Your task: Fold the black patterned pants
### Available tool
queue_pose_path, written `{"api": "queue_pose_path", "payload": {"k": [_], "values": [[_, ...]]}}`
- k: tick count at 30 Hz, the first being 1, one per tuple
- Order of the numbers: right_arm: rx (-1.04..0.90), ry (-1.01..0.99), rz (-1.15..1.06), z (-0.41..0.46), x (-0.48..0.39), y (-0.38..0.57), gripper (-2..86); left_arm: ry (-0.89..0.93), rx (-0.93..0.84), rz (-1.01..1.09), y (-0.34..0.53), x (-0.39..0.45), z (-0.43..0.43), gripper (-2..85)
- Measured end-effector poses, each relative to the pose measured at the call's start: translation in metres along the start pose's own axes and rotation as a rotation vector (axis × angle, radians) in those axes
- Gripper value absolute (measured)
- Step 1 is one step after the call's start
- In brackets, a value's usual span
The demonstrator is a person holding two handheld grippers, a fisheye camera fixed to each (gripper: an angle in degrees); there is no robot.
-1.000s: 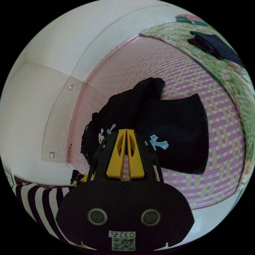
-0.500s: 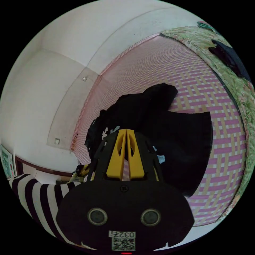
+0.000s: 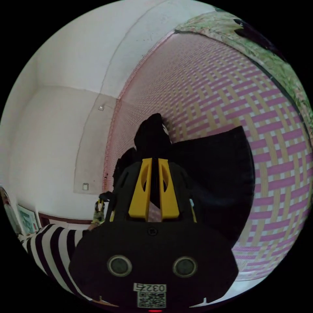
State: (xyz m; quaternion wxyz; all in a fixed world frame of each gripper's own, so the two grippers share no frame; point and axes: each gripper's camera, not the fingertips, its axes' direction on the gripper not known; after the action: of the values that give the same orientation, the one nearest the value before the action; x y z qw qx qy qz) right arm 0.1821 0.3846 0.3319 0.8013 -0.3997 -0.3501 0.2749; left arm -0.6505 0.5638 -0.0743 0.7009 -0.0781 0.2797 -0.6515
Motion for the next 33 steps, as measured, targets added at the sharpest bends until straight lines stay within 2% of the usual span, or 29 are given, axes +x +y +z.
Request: {"api": "queue_pose_path", "payload": {"k": [4,8,11,16,22,24,25,27,31,33], "values": [[-0.039,0.108,-0.092,0.015,-0.041,-0.053,5.7,0.086,-0.005,-0.063,0.006,-0.025,-0.01,-0.1],[-0.204,0.279,-0.21,0.073,-0.091,-0.135,7.6,0.179,0.037,-0.105,0.016,-0.045,-0.025,-0.1],[-0.321,0.348,-0.217,0.124,-0.102,-0.193,8.7,0.177,0.033,-0.066,0.025,-0.04,-0.032,-0.2],[-0.572,0.294,-0.169,0.201,-0.092,-0.27,13.0,0.133,0.018,-0.027,0.047,-0.028,-0.044,-0.2],[-0.846,0.283,-0.085,0.249,-0.089,-0.303,11.3,0.093,-0.004,-0.016,0.078,-0.023,-0.064,-0.1],[-0.95,0.37,-0.099,0.269,-0.094,-0.297,8.9,0.097,0.013,-0.03,0.088,-0.027,-0.078,-0.1],[-0.945,0.414,-0.116,0.271,-0.098,-0.296,8.0,0.101,0.022,-0.037,0.09,-0.028,-0.082,-0.2],[-0.911,0.496,-0.196,0.276,-0.114,-0.291,0.2,0.125,0.066,-0.078,0.099,-0.036,-0.098,-0.2],[-0.807,0.423,-0.274,0.26,-0.146,-0.292,-0.8,0.167,0.106,-0.148,0.109,-0.048,-0.116,-0.3],[-0.65,0.289,-0.29,0.223,-0.172,-0.304,-0.9,0.224,0.137,-0.199,0.106,-0.055,-0.119,-0.3]]}}
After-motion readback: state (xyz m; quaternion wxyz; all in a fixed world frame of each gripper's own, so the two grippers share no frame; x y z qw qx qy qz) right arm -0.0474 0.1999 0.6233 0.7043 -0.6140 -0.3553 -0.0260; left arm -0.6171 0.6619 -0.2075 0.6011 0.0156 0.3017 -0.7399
